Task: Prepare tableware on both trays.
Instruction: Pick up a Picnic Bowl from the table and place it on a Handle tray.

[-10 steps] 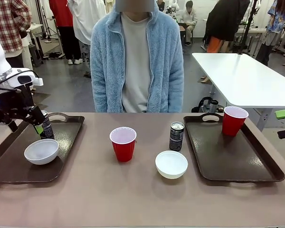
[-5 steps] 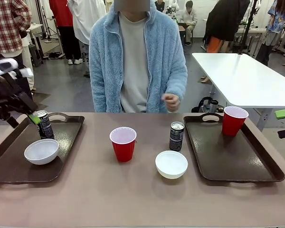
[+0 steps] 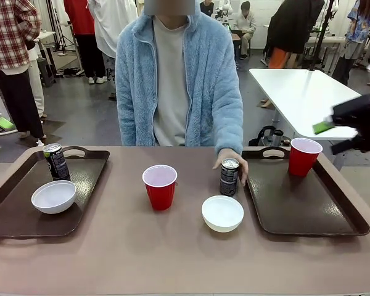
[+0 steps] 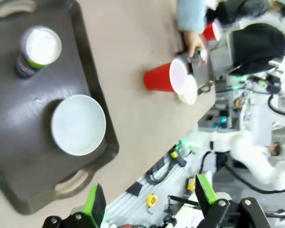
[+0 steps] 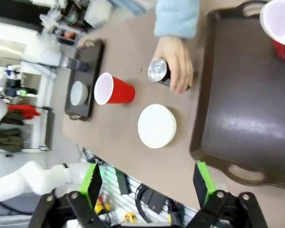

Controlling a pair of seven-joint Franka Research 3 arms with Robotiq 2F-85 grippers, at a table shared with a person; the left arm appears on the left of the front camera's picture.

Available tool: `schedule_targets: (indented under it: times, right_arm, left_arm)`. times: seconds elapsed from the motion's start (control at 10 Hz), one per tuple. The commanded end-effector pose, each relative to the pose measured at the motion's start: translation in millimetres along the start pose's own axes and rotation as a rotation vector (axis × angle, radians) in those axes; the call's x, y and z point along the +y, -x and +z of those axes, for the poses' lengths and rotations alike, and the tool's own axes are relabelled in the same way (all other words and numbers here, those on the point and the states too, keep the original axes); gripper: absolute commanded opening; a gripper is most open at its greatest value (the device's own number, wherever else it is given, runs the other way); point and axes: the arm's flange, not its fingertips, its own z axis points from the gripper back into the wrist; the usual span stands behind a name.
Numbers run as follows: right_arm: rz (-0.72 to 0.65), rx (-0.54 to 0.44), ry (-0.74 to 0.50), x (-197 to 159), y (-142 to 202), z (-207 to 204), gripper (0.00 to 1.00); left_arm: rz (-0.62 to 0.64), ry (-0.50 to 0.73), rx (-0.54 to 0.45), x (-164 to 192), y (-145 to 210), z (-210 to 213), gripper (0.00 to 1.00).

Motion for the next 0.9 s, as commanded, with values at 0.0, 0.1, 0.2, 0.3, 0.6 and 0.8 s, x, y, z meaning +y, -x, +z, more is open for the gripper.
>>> schedule_targets:
  times: [0.0,0.1,0.2,0.3,0.6,0.8]
  right_arm:
    - [0.013,0.077,0.106,28,-18,-39,1.00]
    - [0.030,0.090,0.162,44,-25,-64,1.00]
    - [0.037,0.104,0.217,52,-31,-84,1.00]
    - [0.044,0.108,0.290,56,-35,-102,1.00]
    - [0.111,0.163,0.513,67,-20,-149,1.00]
    - [0.116,0.182,0.510,68,-7,-144,1.00]
  left_arm:
    - [0.040,0.111,-0.108,33,-8,39,1.00]
    - [0.062,0.162,-0.164,53,-4,61,1.00]
    - [0.071,0.203,-0.195,68,5,76,1.00]
    - [0.076,0.232,-0.217,81,14,86,1.00]
    - [0.107,0.239,-0.250,90,27,83,1.00]
    - [0.122,0.225,-0.240,93,30,89,1.00]
